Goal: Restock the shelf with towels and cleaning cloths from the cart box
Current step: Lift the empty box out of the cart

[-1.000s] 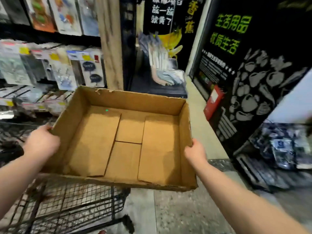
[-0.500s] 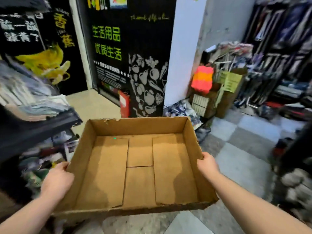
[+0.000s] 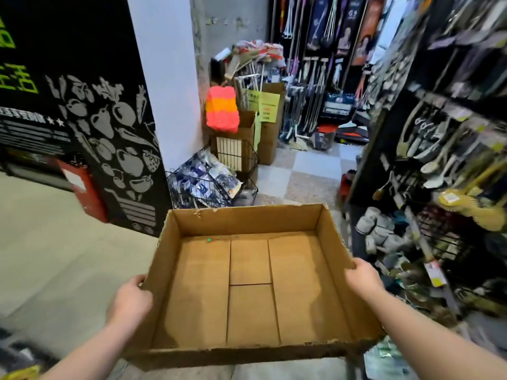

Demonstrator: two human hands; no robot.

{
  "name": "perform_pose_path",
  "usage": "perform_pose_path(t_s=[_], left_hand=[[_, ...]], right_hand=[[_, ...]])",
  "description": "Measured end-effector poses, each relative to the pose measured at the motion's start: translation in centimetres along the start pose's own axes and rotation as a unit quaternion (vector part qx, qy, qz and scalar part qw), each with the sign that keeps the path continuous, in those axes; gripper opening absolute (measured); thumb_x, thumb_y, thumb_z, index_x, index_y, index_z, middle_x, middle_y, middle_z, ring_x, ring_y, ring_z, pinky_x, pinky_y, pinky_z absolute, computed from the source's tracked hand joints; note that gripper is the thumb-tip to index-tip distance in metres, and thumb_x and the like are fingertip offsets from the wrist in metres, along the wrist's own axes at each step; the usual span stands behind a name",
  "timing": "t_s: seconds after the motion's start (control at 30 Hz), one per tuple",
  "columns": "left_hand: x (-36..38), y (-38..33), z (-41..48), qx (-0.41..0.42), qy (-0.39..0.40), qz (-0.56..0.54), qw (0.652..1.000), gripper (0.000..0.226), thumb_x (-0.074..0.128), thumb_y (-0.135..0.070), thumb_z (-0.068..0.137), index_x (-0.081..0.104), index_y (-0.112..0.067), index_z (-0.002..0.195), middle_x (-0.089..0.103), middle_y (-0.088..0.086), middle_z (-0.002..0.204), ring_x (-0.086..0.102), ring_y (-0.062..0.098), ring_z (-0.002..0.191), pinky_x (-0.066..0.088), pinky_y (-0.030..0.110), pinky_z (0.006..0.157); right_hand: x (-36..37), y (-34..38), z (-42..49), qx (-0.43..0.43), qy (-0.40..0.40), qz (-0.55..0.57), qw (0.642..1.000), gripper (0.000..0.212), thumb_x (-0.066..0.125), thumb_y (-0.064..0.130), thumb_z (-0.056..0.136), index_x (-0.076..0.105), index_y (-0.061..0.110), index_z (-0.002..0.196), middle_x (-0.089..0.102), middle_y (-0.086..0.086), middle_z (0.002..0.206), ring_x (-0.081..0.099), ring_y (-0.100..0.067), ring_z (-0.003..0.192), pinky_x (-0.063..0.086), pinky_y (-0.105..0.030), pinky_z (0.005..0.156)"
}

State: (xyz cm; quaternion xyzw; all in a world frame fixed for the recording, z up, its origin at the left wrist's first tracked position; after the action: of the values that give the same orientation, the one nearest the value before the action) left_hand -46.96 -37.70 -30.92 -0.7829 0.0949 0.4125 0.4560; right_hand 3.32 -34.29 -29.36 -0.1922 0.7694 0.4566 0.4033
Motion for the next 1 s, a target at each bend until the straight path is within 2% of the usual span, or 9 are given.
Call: perform_pose_path(t_s=[0.07,0.23,0.33,0.57,0.63,0.8,0.93,1.0], left_hand=[[2.7,-2.6,1.2,-0.001,0.013,0.005,1.0,0.05,0.049,0.003,0.082,0.058,-0.011,0.128,0.065,0.019,0.118,0.06,0.039,0.105,0.049,0.038,0.088],[10.7,-10.2,5.0,-0.007,0.05,0.03,0.998,0.051,0.048,-0.001,0.082,0.056,-0.013,0.131,0.065,0.015,0.117,0.06,0.036,0.104,0.049,0.035,0.087],[15.0,-15.0,6.9,-0.012,0.061,0.026,0.998,0.042,0.052,-0.004,0.082,0.062,-0.01,0.123,0.067,0.017,0.11,0.059,0.032,0.092,0.046,0.032,0.081],[21.3,-22.7,10.8,-0.043,0.062,0.041,0.996,0.044,0.055,-0.01,0.081,0.062,-0.014,0.124,0.069,0.017,0.109,0.064,0.034,0.099,0.053,0.036,0.087],[23.0,-24.7,12.2,-0.045,0.065,0.042,0.996,0.044,0.055,-0.009,0.08,0.063,-0.015,0.123,0.069,0.017,0.109,0.065,0.032,0.097,0.054,0.036,0.086],[27.2,-30.2,16.8,-0.043,0.082,0.044,0.995,0.043,0.052,-0.006,0.081,0.063,-0.011,0.123,0.067,0.018,0.115,0.062,0.034,0.105,0.051,0.037,0.093],[31.6,-35.7,22.9,-0.023,0.106,0.04,0.993,0.039,0.053,-0.004,0.082,0.064,-0.004,0.12,0.067,0.022,0.112,0.063,0.035,0.101,0.05,0.035,0.088],[33.8,-39.0,26.3,-0.018,0.124,0.032,0.992,0.044,0.053,-0.009,0.079,0.063,-0.003,0.121,0.067,0.022,0.112,0.063,0.034,0.1,0.05,0.034,0.088]], right_hand=[[-0.6,-1.1,3.2,0.009,-0.004,0.008,1.0,0.041,0.045,0.017,0.095,0.048,0.012,0.136,0.059,-0.014,0.126,0.056,-0.032,0.11,0.042,-0.029,0.077],[-2.3,-3.3,13.2,0.033,0.004,0.029,0.999,0.039,0.044,0.022,0.097,0.053,0.007,0.132,0.059,-0.015,0.128,0.054,-0.034,0.117,0.044,-0.038,0.095],[-3.8,-4.2,19.3,0.037,0.014,0.025,0.999,0.041,0.041,0.024,0.098,0.051,0.007,0.134,0.057,-0.015,0.131,0.052,-0.034,0.12,0.042,-0.038,0.097],[-6.5,-3.8,30.5,0.053,0.019,0.008,0.998,0.044,0.04,0.022,0.099,0.043,0.006,0.14,0.052,-0.017,0.137,0.048,-0.036,0.124,0.042,-0.036,0.097],[-7.0,-3.2,33.3,0.049,0.018,0.002,0.999,0.041,0.04,0.021,0.1,0.045,0.004,0.137,0.053,-0.018,0.135,0.048,-0.036,0.124,0.041,-0.035,0.095],[-6.8,-2.0,41.1,0.052,0.013,-0.013,0.998,0.04,0.041,0.022,0.099,0.049,0.004,0.134,0.055,-0.018,0.132,0.051,-0.036,0.121,0.043,-0.036,0.094],[-6.6,-0.4,48.4,0.066,-0.002,-0.006,0.998,0.04,0.043,0.023,0.098,0.05,0.006,0.133,0.059,-0.018,0.128,0.054,-0.036,0.117,0.045,-0.038,0.092],[-6.4,0.4,52.5,0.08,-0.006,-0.01,0.997,0.041,0.043,0.023,0.098,0.05,0.006,0.134,0.059,-0.018,0.128,0.055,-0.035,0.117,0.045,-0.037,0.091]])
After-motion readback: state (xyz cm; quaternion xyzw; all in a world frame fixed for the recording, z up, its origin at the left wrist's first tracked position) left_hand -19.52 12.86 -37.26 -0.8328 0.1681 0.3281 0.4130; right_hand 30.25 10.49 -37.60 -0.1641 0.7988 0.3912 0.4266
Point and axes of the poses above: each hand's wrist, its own z-axis towards the middle knuckle, its own x-axis out of the palm, y = z × x, the point moved 9 cm from there along z, towards the middle knuckle
